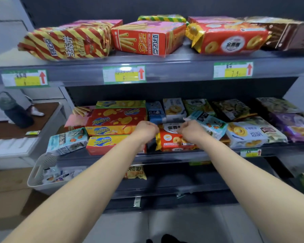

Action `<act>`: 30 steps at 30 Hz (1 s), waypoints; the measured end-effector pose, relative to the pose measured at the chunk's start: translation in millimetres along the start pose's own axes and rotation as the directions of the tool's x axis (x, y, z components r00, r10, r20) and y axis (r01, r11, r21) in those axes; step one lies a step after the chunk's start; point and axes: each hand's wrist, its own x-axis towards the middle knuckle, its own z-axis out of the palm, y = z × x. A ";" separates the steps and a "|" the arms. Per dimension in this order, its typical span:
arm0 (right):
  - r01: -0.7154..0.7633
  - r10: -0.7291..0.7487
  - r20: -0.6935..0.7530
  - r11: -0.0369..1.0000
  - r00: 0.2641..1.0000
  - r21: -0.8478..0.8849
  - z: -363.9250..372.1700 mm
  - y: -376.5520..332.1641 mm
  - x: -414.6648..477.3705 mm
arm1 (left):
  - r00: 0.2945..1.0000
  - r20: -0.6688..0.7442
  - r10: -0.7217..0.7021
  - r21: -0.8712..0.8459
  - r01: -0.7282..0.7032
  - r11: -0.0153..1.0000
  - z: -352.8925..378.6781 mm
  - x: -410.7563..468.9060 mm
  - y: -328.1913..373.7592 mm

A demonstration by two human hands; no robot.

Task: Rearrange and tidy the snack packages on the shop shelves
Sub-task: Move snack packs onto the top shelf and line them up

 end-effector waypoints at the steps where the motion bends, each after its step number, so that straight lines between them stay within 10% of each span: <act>1: -0.008 0.008 0.007 1.000 1.000 0.016 -2.5 6.4 3.0 | 1.000 0.009 -0.017 -0.018 0.017 1.000 6.8 0.4 -1.7; 16: -0.224 0.200 0.154 0.961 0.968 0.161 -4.6 57.2 65.2 | 0.963 -0.024 -0.268 -0.166 0.261 0.951 69.2 68.3 -34.1; 30: -0.312 0.267 0.161 0.801 0.950 0.511 8.5 42.1 64.8 | 0.953 -0.179 -0.246 -0.332 0.177 0.927 63.7 39.1 -20.9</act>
